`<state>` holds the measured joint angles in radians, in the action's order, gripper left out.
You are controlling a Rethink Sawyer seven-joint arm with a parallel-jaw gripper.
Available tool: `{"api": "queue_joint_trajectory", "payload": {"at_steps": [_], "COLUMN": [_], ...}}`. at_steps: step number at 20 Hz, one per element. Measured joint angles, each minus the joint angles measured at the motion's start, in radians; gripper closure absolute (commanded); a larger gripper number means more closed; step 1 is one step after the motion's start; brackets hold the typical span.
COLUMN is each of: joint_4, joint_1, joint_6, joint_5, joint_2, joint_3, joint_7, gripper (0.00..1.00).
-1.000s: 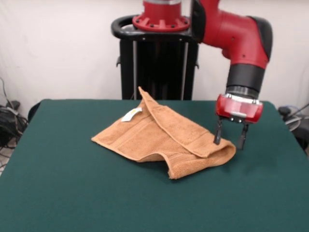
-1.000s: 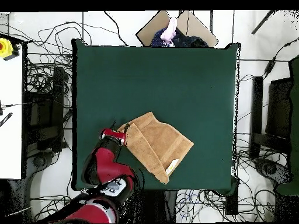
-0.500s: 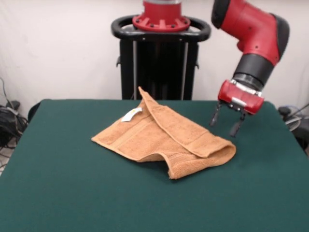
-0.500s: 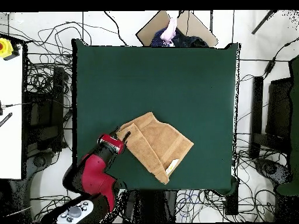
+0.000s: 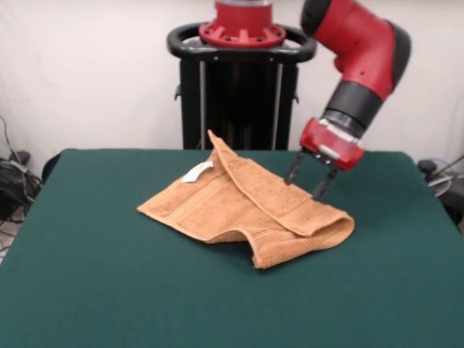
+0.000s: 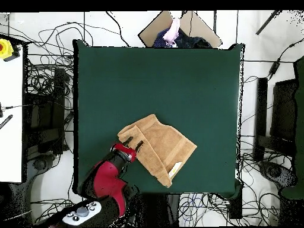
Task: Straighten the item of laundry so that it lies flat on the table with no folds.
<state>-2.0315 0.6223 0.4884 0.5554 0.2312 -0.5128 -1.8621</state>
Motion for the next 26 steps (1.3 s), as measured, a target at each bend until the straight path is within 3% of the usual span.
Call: {"api": "queue_joint_trajectory", "payload": {"at_steps": [3,10,13,18,20,22,26], "joint_4": [0.001,0.002,0.002,0.003,0.005,0.008,0.013], "joint_1": [-0.072,-0.113,-0.170,-0.344,-0.469,-0.529,-0.570], "joint_6": [0.003,0.007,0.007,-0.005,-0.039,-0.066,-0.091], "joint_5": [-0.095,-0.151,-0.237,-0.441,-0.559,-0.606,-0.634], "joint_2": [-0.010,-0.008,0.023,0.086,0.117,0.132,0.148], "joint_3": [0.000,0.000,0.033,0.160,0.258,0.306,0.349], "joint_7": [0.000,0.000,0.000,0.000,0.000,0.000,0.000], "gripper": [0.00,0.00,0.00,0.00,0.00,0.00,0.00]}}
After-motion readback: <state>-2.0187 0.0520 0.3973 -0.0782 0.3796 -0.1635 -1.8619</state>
